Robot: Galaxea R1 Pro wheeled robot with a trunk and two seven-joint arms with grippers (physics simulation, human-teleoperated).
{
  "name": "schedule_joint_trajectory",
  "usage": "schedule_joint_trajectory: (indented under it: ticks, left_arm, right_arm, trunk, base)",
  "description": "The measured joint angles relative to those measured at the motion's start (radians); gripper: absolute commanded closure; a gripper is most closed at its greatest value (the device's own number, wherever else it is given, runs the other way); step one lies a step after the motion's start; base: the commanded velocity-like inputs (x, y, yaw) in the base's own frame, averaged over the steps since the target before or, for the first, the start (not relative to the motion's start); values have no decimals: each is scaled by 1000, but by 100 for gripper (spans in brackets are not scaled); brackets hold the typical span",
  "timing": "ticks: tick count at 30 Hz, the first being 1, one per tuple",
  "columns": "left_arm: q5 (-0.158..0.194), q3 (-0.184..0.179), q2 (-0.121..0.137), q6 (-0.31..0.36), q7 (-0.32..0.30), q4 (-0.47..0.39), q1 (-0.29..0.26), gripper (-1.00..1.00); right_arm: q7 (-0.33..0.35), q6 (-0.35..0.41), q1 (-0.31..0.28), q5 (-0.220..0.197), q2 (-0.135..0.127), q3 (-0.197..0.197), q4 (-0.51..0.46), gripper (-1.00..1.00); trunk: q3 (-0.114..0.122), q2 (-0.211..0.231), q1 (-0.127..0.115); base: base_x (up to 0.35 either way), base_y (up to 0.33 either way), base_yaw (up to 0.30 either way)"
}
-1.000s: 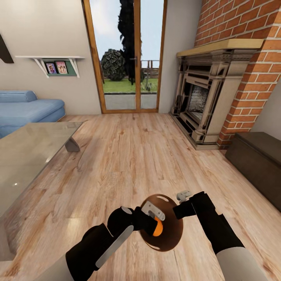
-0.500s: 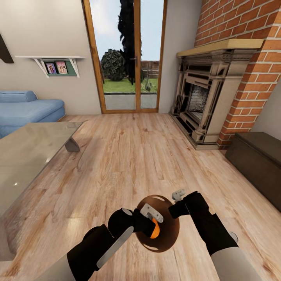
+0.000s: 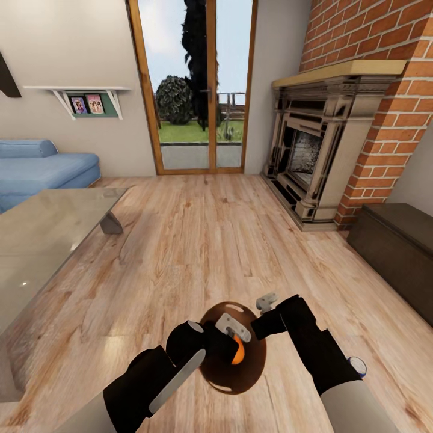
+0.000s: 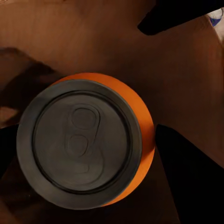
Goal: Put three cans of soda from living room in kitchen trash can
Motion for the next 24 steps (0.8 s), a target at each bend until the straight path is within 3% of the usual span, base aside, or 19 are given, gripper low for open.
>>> schedule_joint_trajectory:
  ticks: [5,6,24]
  left_arm:
    - [0,0,0,-1,0,8,0,100]
    - [-1,0,0,-1,0,17,0,-100]
    - [6,0,1,-29,-4,66,0,-100]
  right_arm:
    - [-2,-9,0,24,0,1,-8,100]
    - [-2,-6,0,18,0,1,-12,100]
    - [-1,-4,0,11,2,0,-21,100]
  trunk:
    - [0,0,0]
    - [0,0,0]
    - [0,0,0]
  base:
    - [0,0,0]
    - [0,0,0]
    - [0,0,0]
